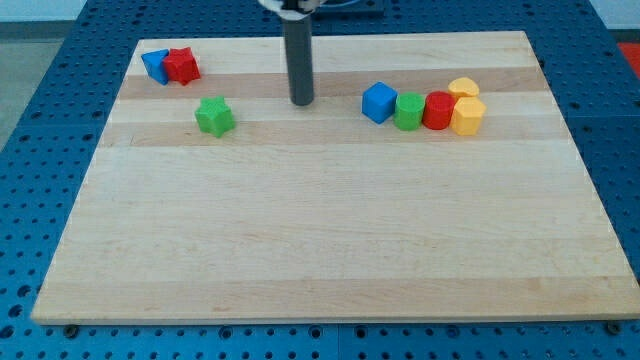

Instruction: Push the green star slightly down

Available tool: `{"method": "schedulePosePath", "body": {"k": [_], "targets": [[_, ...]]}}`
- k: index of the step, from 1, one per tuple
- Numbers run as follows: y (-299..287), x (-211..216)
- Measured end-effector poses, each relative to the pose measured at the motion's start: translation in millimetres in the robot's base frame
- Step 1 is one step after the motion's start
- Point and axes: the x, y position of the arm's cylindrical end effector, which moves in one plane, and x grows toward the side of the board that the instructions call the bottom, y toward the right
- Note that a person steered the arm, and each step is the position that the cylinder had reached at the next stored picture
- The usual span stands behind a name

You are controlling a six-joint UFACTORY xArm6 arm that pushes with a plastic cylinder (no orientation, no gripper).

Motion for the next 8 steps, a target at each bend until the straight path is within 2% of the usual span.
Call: {"method": "schedulePosePath", "body": {"k": [1,2,4,5,6,7,8], "targets": [[-19.6,64.8],[-49.1,87.5],[-152.3,91.9],[-177.6,69.1],[-166.9,20.2],[-133.2,-2.7],[-125.8,-2.7]]}}
